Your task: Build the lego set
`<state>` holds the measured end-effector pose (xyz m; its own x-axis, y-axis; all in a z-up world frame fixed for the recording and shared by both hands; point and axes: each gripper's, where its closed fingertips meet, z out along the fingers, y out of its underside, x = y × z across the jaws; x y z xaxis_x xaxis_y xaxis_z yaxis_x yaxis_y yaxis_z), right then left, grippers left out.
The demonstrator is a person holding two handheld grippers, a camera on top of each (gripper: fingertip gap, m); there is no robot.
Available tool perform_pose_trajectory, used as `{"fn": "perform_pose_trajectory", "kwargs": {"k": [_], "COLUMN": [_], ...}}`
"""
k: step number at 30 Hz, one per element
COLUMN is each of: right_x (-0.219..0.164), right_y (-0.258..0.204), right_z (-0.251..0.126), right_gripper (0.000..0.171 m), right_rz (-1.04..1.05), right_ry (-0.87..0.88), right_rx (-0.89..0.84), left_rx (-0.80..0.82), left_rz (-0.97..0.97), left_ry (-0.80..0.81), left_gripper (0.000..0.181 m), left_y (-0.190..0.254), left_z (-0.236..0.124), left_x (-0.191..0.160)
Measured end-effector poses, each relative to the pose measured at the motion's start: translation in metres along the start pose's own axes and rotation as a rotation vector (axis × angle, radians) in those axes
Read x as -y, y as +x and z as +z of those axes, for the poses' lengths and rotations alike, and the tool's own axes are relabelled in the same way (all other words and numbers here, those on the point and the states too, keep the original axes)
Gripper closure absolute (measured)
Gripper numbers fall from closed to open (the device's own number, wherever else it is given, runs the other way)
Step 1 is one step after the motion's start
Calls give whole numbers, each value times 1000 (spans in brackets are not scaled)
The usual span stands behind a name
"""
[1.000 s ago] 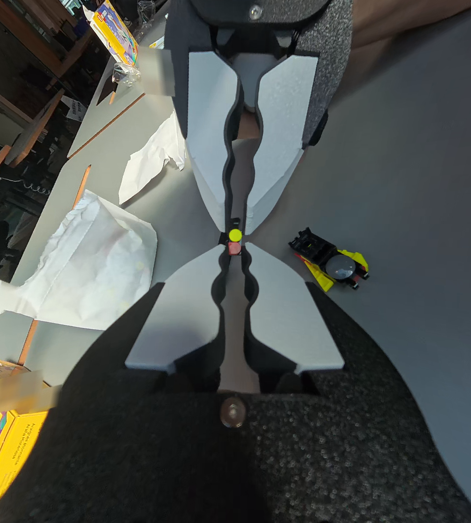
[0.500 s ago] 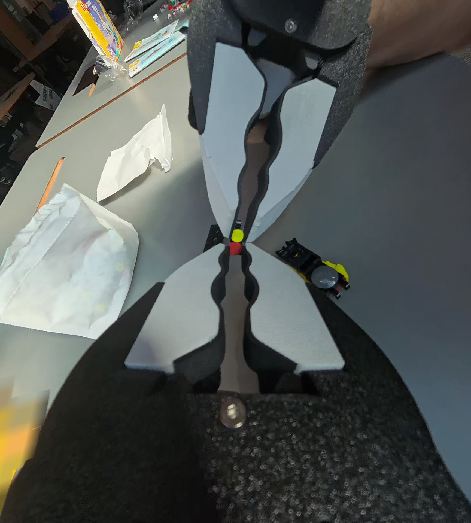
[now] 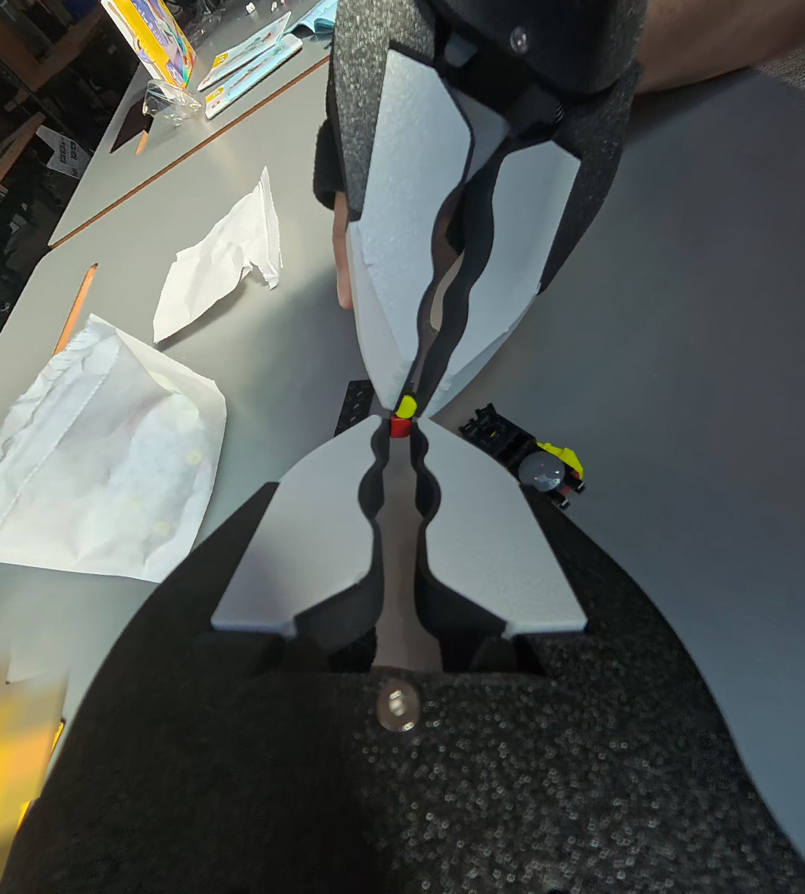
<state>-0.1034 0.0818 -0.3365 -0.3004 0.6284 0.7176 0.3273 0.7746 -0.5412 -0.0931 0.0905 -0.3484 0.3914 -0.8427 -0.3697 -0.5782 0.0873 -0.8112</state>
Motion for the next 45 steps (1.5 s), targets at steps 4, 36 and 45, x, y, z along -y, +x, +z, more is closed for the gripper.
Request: {"fn": "perform_pose_trajectory", "kwargs": {"k": [4, 36, 45], "right_x": [4, 20, 17], "right_y": [4, 39, 37], "right_z": [-3, -20, -19], "right_gripper": [165, 163, 163], "right_rz": [54, 647, 563], "right_ry": [51, 365, 311], "right_rx": [-6, 93, 64], "left_rx": [0, 50, 59], "left_rz": [-13, -168, -153], "left_ry": [38, 304, 320], "left_gripper": [174, 174, 174], "left_y": [-1, -23, -23], "left_z": [-2, -29, -30], "left_x": [5, 42, 45]}}
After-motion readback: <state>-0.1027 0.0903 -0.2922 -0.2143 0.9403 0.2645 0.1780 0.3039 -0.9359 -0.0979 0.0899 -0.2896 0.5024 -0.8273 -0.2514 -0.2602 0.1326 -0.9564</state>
